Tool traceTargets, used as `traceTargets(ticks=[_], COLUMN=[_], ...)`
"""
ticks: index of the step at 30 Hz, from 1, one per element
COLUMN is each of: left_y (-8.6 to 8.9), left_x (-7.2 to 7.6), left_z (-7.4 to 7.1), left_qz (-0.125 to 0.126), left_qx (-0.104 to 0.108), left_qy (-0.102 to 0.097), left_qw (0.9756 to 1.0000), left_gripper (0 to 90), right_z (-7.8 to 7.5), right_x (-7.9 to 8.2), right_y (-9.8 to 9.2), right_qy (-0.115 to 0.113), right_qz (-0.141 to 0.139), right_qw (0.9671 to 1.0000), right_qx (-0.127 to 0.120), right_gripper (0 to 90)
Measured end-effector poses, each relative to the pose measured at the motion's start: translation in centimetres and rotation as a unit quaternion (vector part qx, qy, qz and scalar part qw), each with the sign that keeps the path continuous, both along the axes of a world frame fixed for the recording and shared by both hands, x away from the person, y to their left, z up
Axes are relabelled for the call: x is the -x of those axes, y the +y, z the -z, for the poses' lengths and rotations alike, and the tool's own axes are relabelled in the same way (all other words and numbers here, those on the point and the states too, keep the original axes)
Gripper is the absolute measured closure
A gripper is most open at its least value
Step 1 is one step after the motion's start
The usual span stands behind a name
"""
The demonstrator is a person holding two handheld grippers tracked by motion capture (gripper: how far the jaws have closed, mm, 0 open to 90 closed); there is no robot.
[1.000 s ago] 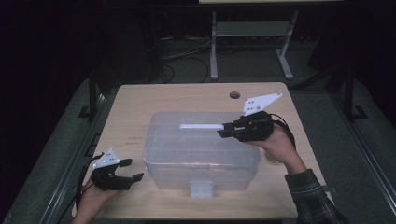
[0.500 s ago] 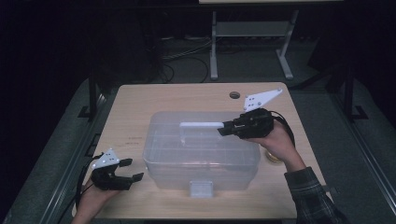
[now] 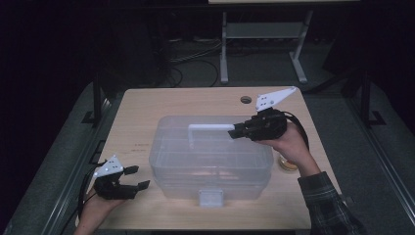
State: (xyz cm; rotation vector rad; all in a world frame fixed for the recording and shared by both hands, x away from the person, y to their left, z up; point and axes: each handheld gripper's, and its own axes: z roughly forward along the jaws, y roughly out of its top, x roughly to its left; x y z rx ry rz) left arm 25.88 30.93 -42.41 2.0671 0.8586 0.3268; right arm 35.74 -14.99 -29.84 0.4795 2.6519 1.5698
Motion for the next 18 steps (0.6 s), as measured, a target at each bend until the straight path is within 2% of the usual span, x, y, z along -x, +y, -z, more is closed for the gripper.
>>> traceTargets(ticks=[4, 5, 8, 9, 11, 13, 14, 15, 18], left_y=[0.0, 0.1, 0.3, 0.4, 0.4, 0.3, 0.3, 0.2, 0.1], left_x=[0.1, 0.3, 0.5, 0.8, 1.0, 1.3, 1.5, 1.6, 2.1], left_z=[-0.2, -0.5, -0.9, -1.2, -1.3, -1.7, -1.8, -2.0, -2.6], left_qz=[0.005, 0.006, 0.006, 0.012, 0.015, 0.026, 0.030, 0.036, 0.051], left_qx=[0.001, 0.005, 0.010, 0.017, 0.022, 0.030, 0.031, 0.036, 0.054], left_qy=[-0.004, -0.012, -0.020, -0.025, -0.027, -0.032, -0.035, -0.036, -0.041], left_qw=[1.0000, 0.9999, 0.9997, 0.9995, 0.9993, 0.9987, 0.9984, 0.9981, 0.9963], left_gripper=[29.6, 34.0, 38.2, 45.7, 48.9, 57.6, 68.1, 68.1, 82.7], right_z=[-0.1, -0.2, -0.2, -0.3, -0.3, -0.3, -0.4, -0.4, -0.4], right_x=[-0.3, -0.4, -0.5, -0.6, -0.7, -0.8, -0.8, -0.8, -0.9], right_y=[-0.1, -0.1, -0.1, -0.1, -0.1, -0.1, -0.1, -0.1, -0.1], right_qy=[0.008, 0.011, 0.014, 0.018, 0.019, 0.020, 0.023, 0.023, 0.024], right_qz=[-0.001, -0.002, -0.001, -0.001, -0.001, 0.000, 0.000, 0.000, 0.001], right_qw=[1.0000, 0.9999, 0.9999, 0.9998, 0.9998, 0.9998, 0.9997, 0.9997, 0.9997], right_qx=[-0.005, -0.006, -0.006, -0.008, -0.008, -0.007, -0.007, -0.007, -0.007], right_gripper=[77.7, 77.6, 77.7, 77.7, 77.6, 77.6, 77.6, 77.6, 77.6])
